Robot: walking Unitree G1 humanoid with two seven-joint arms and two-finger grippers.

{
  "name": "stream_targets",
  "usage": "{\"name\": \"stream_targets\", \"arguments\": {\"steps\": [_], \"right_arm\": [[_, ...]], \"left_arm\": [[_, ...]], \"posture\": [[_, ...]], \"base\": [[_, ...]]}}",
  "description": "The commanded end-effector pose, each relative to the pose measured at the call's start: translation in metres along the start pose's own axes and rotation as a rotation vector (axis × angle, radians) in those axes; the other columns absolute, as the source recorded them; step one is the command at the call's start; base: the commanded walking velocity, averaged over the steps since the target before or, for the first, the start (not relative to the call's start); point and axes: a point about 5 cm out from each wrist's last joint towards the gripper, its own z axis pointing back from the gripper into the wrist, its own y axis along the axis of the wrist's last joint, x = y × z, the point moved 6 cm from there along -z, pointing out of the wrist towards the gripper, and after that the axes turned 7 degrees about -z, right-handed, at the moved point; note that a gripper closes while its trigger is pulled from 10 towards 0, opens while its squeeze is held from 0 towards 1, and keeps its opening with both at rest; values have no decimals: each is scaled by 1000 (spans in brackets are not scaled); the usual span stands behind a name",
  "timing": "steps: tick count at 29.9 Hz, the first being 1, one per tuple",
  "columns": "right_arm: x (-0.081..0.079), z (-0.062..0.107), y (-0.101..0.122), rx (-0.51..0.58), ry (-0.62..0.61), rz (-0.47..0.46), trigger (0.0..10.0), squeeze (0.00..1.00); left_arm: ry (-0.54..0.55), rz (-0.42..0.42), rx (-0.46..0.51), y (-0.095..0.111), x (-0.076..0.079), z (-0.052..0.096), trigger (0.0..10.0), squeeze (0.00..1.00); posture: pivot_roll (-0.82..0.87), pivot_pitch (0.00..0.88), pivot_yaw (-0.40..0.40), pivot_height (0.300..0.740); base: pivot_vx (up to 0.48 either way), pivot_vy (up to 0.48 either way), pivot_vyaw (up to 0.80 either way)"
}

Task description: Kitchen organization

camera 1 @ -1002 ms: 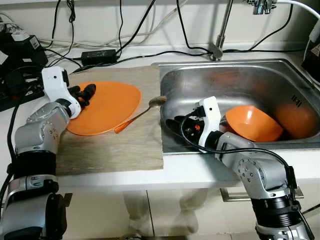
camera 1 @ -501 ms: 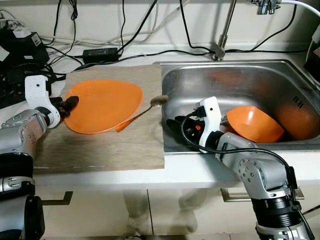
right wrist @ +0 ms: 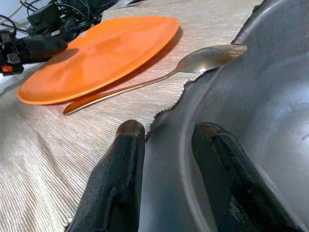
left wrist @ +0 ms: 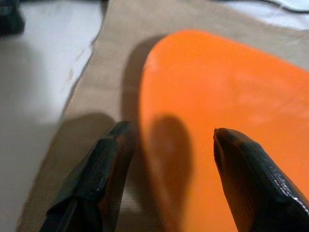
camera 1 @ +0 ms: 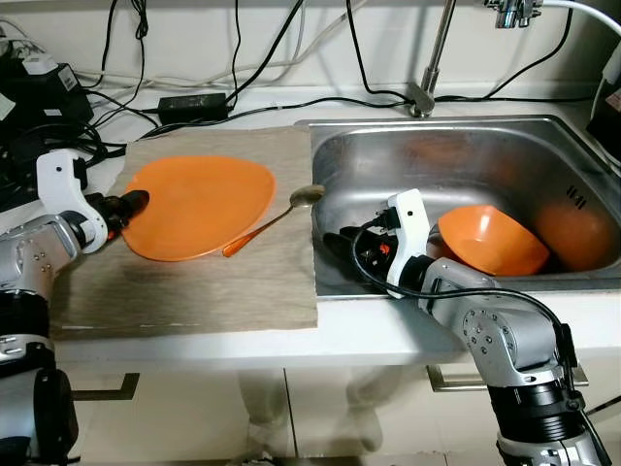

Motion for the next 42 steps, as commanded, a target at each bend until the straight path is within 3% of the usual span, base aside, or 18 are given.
{"name": "stream_targets", "arguments": {"steps": [1,6,9,18,24,28,33,34,36,42], "right_arm": [[3,1,-4,-8,-1,-20,10000,0],[4,1,-4,-11,-1,-17,10000,0],[4,1,-4,-11,-1,-17,10000,0],[4,0,-5,-16,1,-14,10000,0],[5,1,-6,-18,-2,-14,10000,0],[5,0,-6,-18,-1,-15,10000,0],[5,-1,-6,-19,0,-17,10000,0],[4,-1,-6,-19,1,-16,10000,0],[4,-1,-6,-19,2,-16,10000,0],[4,-2,-6,-19,2,-16,10000,0]], "left_arm": [[6,14,0,2,-5,2,10000,0],[66,-53,-15,-4,-21,5,10000,0],[57,-48,-9,-2,-22,6,10000,0],[-51,-38,-12,-4,5,-4,10000,0],[-108,1,33,8,15,-3,10000,0],[-120,-10,33,9,19,-3,10000,0],[-118,-85,32,6,20,-3,10000,0],[-115,-114,26,4,20,-3,0,0],[-103,-180,4,-5,20,-3,0,0],[-114,-245,-3,-14,26,-6,0,0]], "posture": [[-43,0,43,740],[-45,0,43,740],[-45,0,41,740],[-49,0,42,740],[-50,0,42,740],[-46,0,41,740],[-41,0,40,740],[-41,0,40,740],[-41,0,40,740],[-41,0,39,740]], "base": [[0,0,0],[0,0,0],[0,0,0],[0,0,0],[0,0,0],[0,0,0],[0,0,0],[0,0,0],[0,0,0],[0,0,0]]}}
